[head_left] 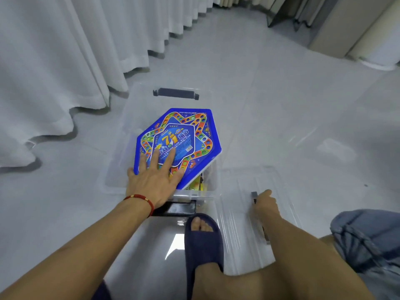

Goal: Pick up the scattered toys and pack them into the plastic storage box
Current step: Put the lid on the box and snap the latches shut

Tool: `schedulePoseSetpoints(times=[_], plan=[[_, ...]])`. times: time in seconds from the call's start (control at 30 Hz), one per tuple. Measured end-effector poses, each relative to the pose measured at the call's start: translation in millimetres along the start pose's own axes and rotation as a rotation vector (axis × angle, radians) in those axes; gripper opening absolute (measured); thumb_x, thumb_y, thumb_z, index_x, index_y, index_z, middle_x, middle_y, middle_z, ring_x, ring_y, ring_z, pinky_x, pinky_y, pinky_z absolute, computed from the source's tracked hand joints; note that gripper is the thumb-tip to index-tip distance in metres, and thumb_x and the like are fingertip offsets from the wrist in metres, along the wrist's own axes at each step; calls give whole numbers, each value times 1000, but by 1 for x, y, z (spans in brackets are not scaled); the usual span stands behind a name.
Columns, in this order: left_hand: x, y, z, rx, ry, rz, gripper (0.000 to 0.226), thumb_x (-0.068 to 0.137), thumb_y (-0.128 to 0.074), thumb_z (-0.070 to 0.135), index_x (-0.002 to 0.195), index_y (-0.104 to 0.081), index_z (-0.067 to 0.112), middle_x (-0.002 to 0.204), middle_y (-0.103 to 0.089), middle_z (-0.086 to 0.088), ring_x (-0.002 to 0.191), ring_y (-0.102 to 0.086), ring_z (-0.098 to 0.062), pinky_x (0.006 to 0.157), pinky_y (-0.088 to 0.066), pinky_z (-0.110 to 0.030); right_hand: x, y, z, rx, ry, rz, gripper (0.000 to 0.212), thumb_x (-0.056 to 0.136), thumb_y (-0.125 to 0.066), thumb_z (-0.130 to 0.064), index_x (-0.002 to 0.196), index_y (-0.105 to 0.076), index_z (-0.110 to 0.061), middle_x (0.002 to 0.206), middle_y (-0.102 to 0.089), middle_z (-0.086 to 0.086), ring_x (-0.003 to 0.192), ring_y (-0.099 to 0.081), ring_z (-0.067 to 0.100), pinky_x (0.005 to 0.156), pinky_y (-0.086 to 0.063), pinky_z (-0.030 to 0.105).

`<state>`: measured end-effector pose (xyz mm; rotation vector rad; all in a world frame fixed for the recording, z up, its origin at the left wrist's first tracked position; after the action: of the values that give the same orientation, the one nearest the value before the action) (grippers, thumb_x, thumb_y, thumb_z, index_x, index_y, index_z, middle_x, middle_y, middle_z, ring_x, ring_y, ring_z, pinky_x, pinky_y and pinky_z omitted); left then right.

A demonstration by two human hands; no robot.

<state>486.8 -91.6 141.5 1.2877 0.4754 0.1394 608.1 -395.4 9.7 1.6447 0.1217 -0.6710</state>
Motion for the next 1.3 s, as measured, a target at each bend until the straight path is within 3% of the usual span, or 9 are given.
schedulePoseSetpoints(times=[0.37,0.47,0.53,0.67,0.77,0.93,1.1,1.2,1.3], plan=[[1,3,0,-135,100,-82,77,92,-27,69,155,-10,28,162,-17,-7,147,-18,-30,114,-28,-53,-27,251,-84,357,388,491,44,93,-61,-21,129,-48,-1,123,-55,24,103,-59,40,73,-44,35],[-3,24,-1,-645,159,31,53,96,-47,49,142,-42,22,138,-52,-5,115,-55,-17,86,-51,-32,-73,292,-124,411,506,508,37,92,-60,-22,120,-59,3,113,-64,25,95,-63,37,74,-52,39],[-6,46,-3,-1161,289,24,29,98,-50,35,119,-60,18,118,-65,-4,91,-62,-11,66,-47,-24,-99,291,-159,406,607,478,35,91,-61,-22,117,-62,1,110,-66,22,97,-64,35,74,-51,36],[-16,96,-39,-1612,366,269,32,97,-42,26,83,-67,12,90,-69,-9,79,-61,-19,77,-47,-31,-139,233,-231,331,762,416,31,89,-59,-17,115,-60,-1,116,-62,22,108,-60,40,82,-46,35],[-24,106,-76,-1360,363,443,29,96,-44,33,103,-68,19,116,-66,-3,104,-60,-18,97,-45,-34,-159,176,-272,315,765,353,28,93,-52,-9,118,-59,0,121,-58,24,113,-56,40,89,-47,38],[-9,54,-98,-780,141,161,59,99,-51,27,153,-30,20,156,-32,-2,143,-30,-16,117,-22,-29,-158,129,-298,235,776,215,20,96,-51,-14,107,-63,-2,114,-63,18,99,-62,36,71,-46,34],[5,31,-105,-632,119,220,61,100,-44,33,154,-17,38,156,-31,1,136,-40,-19,111,-34,-35,-129,143,-267,57,805,549,39,94,-46,-25,130,-57,-15,133,-56,11,122,-47,32,95,-38,45],[8,25,-102,-534,155,243,64,98,-38,43,153,-6,42,154,-31,4,119,-54,-24,98,-42,-37,-85,135,-238,28,596,353,64,101,-33,-44,156,-17,-18,164,-9,8,144,-22,39,109,-26,58],[9,24,-99,-430,192,283,63,100,-32,45,154,-1,39,143,-38,-1,97,-59,-22,78,-42,-30,-65,129,-230,18,706,219,51,105,-34,-35,151,-24,-15,164,-5,14,145,-23,43,107,-37,51]])
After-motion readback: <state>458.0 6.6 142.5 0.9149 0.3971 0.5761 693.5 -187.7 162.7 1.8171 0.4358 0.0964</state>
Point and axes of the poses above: each hand's wrist, its own x-axis towards the middle knuckle, its own y-axis out of the back of the hand, z = x × y, the point moved 1 cm from there along x, towards the middle knuckle
